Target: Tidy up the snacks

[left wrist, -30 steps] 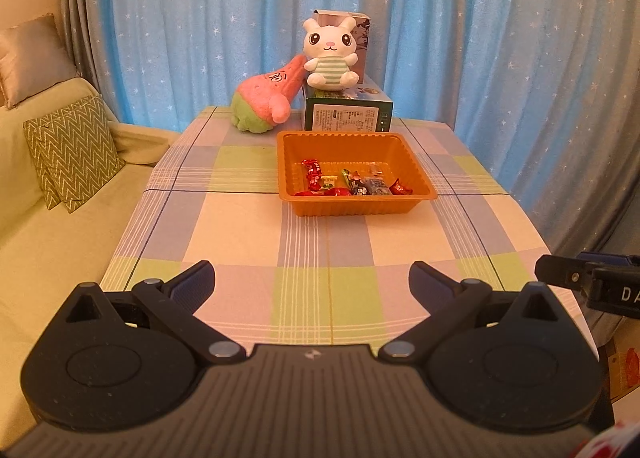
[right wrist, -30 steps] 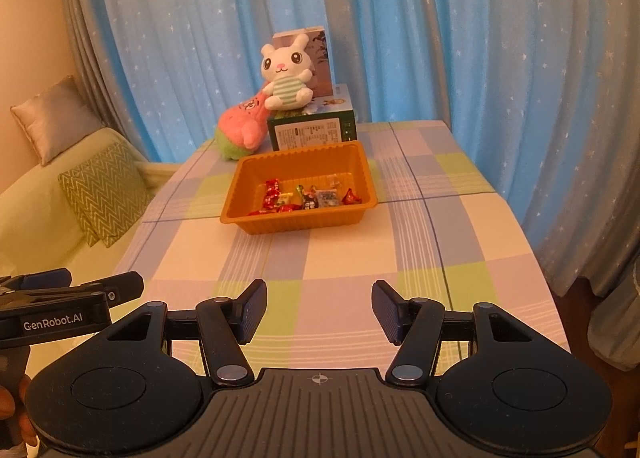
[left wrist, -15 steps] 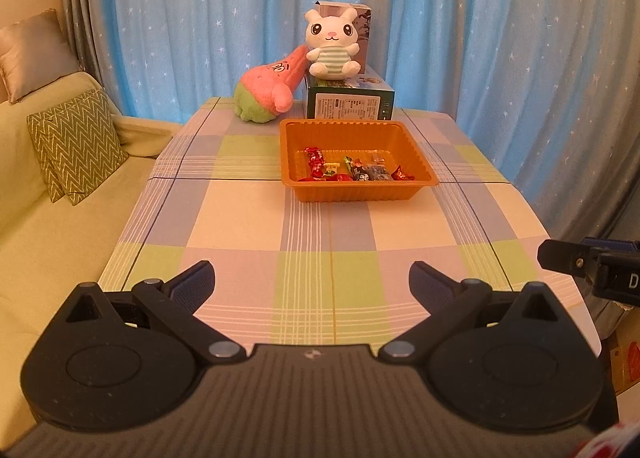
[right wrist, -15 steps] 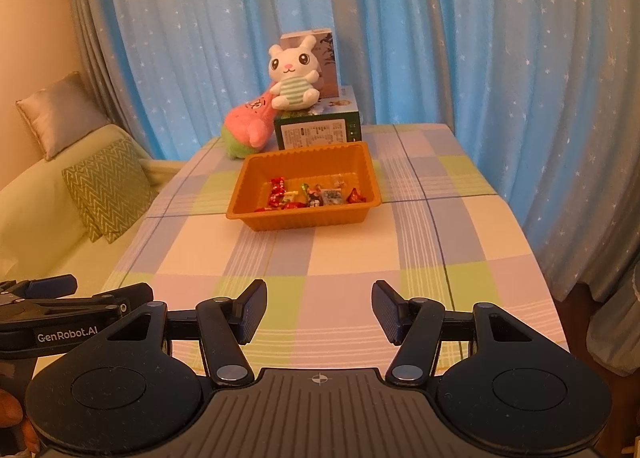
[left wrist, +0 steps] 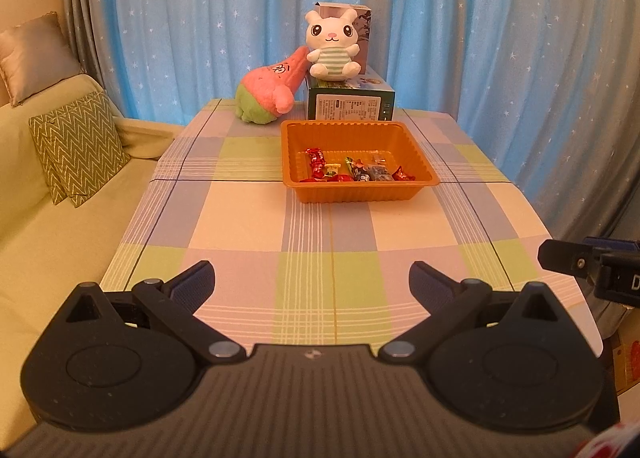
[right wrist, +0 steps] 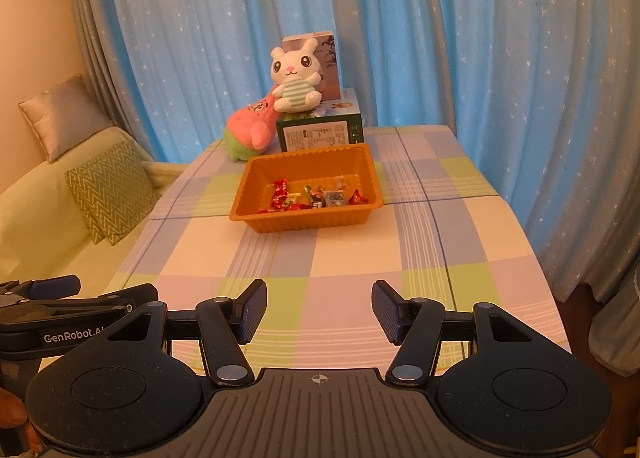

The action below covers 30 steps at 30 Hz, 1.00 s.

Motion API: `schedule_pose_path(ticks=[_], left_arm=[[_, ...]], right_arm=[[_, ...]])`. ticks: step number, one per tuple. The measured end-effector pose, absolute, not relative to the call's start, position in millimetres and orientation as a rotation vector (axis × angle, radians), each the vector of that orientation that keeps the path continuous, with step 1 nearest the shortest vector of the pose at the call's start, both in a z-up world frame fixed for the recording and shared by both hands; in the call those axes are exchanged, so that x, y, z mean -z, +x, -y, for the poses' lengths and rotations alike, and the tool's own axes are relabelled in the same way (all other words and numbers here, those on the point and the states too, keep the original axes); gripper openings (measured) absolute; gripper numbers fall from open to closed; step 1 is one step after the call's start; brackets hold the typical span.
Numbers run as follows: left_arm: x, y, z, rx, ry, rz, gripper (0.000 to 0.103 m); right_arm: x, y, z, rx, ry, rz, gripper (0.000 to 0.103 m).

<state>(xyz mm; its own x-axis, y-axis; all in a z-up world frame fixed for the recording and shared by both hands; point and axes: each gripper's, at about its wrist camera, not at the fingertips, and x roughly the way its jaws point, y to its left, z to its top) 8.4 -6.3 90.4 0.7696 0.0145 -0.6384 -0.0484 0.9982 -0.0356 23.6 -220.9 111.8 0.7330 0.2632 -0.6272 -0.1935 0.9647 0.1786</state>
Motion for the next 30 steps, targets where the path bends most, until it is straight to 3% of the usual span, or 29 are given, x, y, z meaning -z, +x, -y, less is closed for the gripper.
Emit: schedule_pose_path(ticks=[30], left_arm=[[-93.6, 9.9, 9.0, -0.029, -0.050, -0.691, 0.103]], right_arm=[[-110.6, 23.9, 221.1, -0.251, 0.101, -0.712, 0.058]])
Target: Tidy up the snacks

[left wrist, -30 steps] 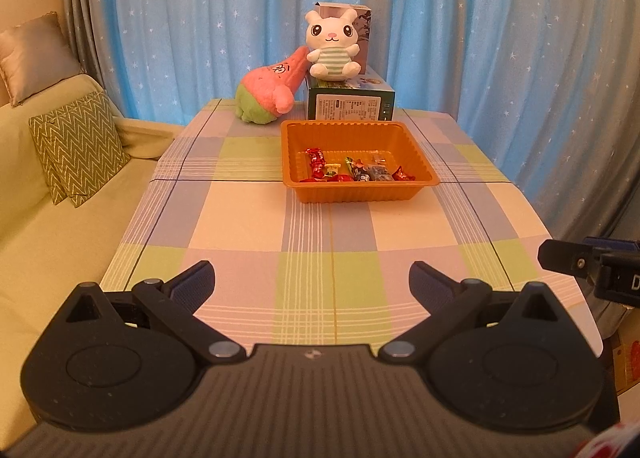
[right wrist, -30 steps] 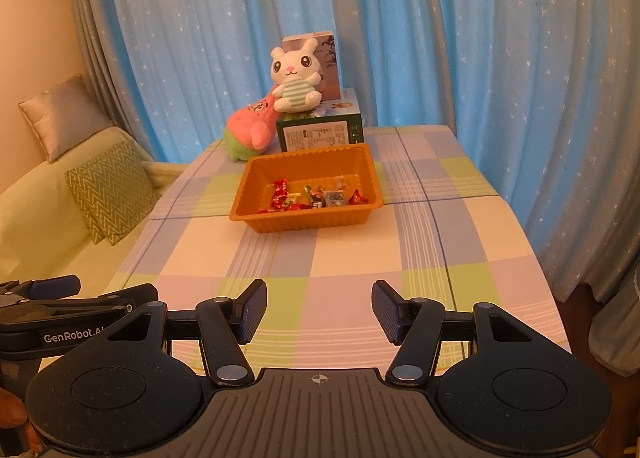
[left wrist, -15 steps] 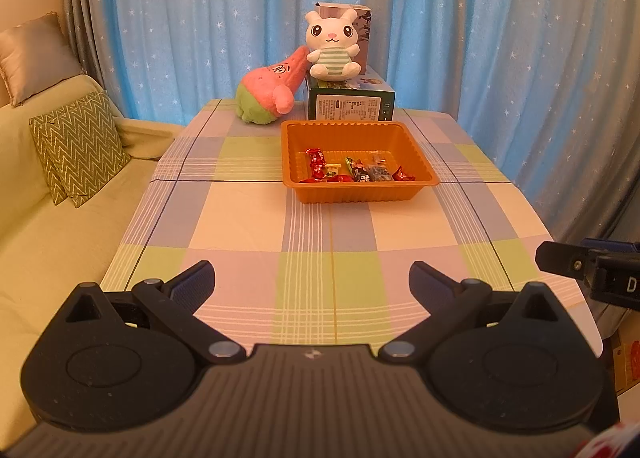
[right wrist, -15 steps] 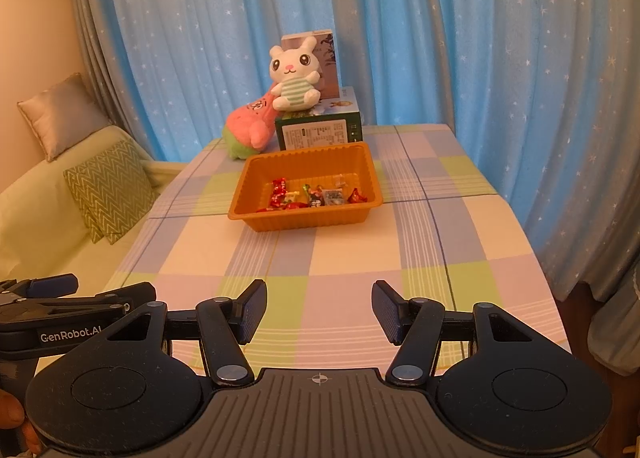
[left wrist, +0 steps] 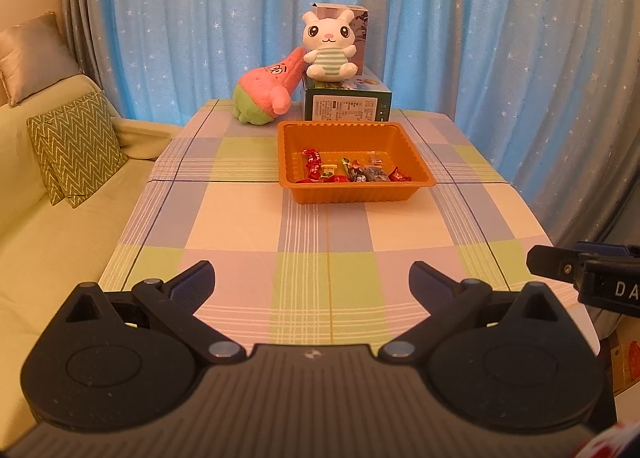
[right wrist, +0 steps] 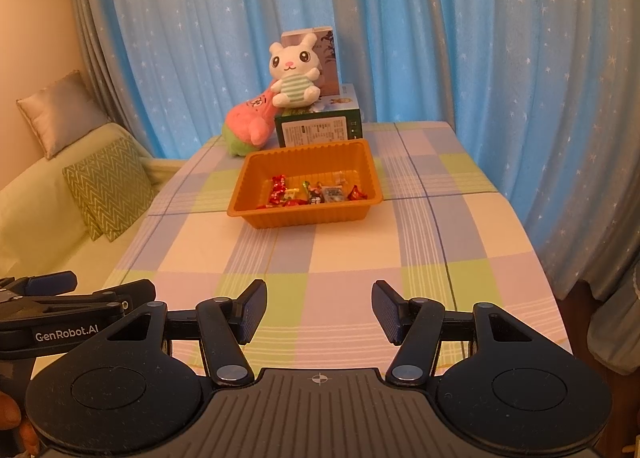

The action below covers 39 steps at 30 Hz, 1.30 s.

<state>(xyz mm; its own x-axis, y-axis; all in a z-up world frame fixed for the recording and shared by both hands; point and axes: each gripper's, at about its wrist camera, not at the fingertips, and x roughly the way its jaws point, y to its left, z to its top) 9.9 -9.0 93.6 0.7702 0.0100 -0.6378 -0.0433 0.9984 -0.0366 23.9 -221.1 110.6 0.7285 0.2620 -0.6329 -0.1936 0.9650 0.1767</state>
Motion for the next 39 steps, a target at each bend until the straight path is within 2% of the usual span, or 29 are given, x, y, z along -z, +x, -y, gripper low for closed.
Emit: schedule_pose_path(ticks=[20, 22, 23, 24, 39], left_arm=[[-92.4, 8.5, 7.2, -0.033, -0.050, -0.691, 0.103], [-92.0, 9.5, 7.4, -0.033, -0.049, -0.691, 0.103], [-92.0, 9.4, 7.4, -0.033, -0.049, -0.691, 0.103], [-91.9, 9.7, 7.2, -0.034, -0.049, -0.692, 0.103], [-91.8, 10.1, 7.0, -0.031, -0.050, -0.692, 0.103]], right_arm=[[-107.6, 25.5, 219.3, -0.242, 0.089, -0.715, 0.058], [-107.6, 26.0, 218.6, -0.238, 0.088, -0.715, 0.064], [-107.5, 26.1, 218.4, -0.237, 0.090, -0.714, 0.074], [-107.6, 25.8, 218.6, -0.235, 0.092, -0.709, 0.077], [-108.4, 26.9, 218.9, -0.238, 0.088, -0.709, 0.077]])
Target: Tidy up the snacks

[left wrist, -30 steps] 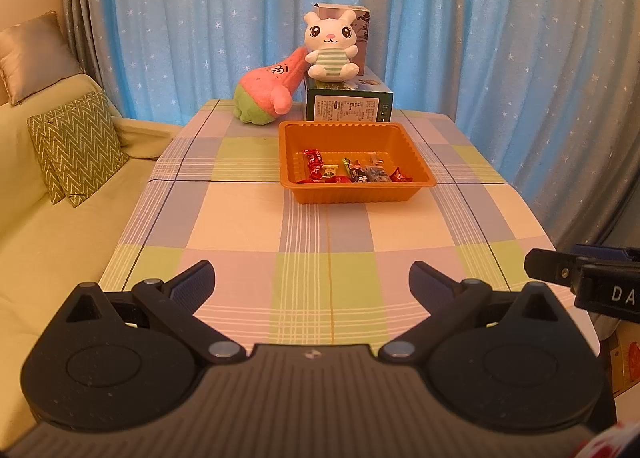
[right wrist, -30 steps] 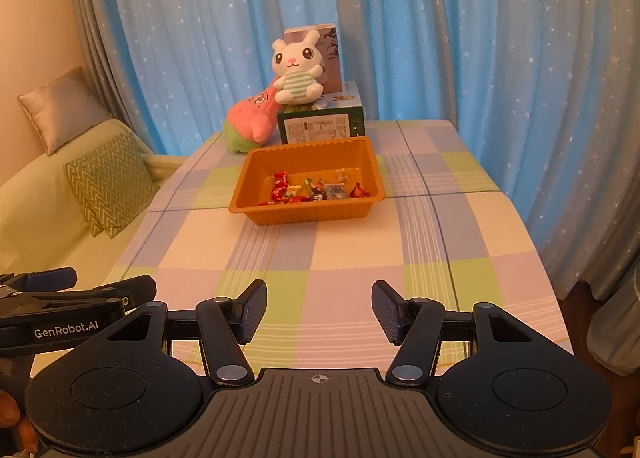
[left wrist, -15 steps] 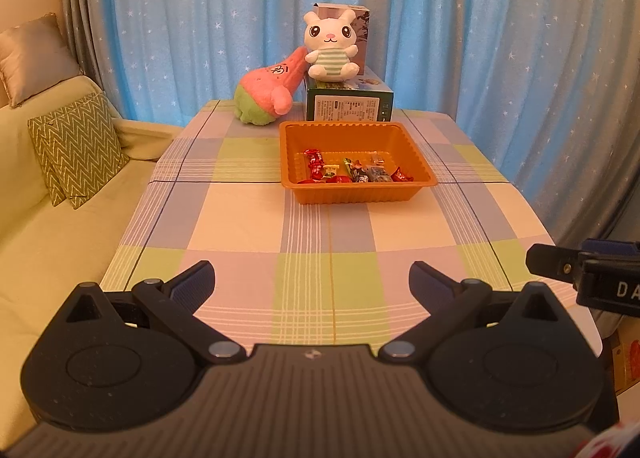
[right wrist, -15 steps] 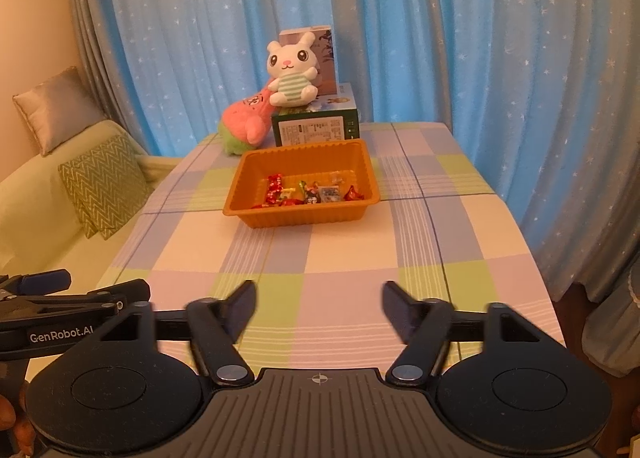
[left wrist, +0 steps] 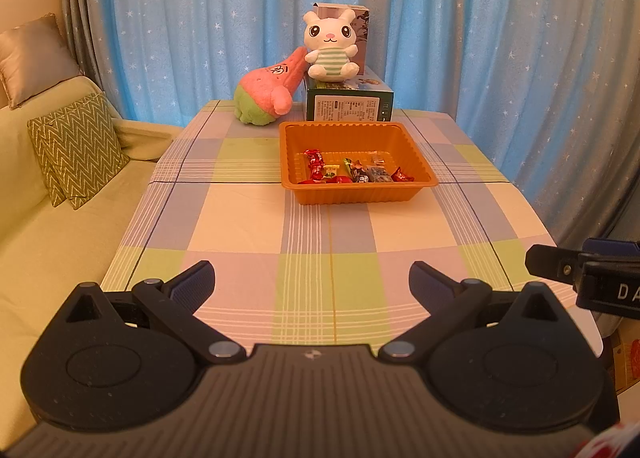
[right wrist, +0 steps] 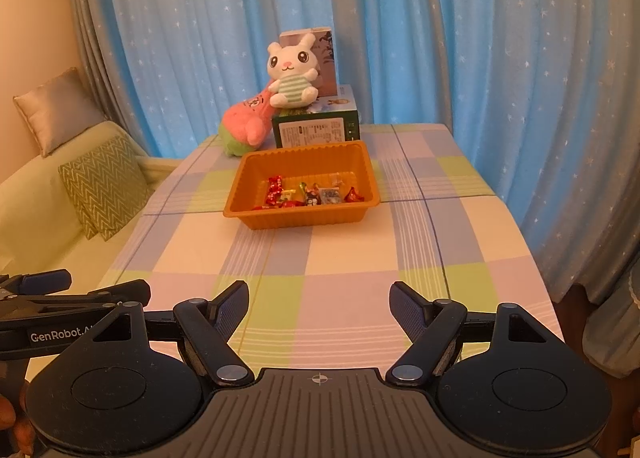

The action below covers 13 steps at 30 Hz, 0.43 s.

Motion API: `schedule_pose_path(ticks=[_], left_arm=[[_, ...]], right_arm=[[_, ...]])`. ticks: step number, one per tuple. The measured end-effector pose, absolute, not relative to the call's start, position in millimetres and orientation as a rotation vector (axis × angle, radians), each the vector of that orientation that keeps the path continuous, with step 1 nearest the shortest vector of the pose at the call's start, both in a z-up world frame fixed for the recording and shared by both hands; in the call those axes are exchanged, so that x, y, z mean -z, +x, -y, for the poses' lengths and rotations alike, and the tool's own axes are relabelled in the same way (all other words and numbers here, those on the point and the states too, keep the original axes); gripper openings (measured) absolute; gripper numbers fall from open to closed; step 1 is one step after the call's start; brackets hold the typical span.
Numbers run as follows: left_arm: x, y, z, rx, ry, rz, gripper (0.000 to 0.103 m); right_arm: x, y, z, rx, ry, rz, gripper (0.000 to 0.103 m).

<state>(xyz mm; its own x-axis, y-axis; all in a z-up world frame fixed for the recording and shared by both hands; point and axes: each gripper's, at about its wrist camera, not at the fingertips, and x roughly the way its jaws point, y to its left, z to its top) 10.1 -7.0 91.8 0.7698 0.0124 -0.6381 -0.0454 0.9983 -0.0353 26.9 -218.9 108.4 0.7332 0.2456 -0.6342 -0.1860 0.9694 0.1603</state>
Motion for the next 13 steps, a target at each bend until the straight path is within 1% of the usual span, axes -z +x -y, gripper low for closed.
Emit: schedule_pose_path(ticks=[13], left_arm=[[-89.1, 11.9, 6.1, -0.035, -0.046, -0.684, 0.103]], right_arm=[[-106.8, 26.6, 217.4, -0.238, 0.088, -0.714, 0.077]])
